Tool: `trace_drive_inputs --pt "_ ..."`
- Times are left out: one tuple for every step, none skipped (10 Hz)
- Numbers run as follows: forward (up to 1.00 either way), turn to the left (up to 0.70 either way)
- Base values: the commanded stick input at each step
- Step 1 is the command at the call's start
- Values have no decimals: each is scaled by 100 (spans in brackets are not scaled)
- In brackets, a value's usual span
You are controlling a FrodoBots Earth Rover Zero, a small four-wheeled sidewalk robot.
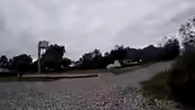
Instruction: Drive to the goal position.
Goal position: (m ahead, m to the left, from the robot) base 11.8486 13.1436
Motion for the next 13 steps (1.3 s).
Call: trace_drive_inputs --pt "50 0" --pt "50 0" --pt "50 0" --pt "50 0" --pt "50 0" --pt "50 0" --pt "50 0" --pt "50 0" --pt "50 0" --pt "50 0" --pt "50 0" --pt "50 0" --pt "50 0"
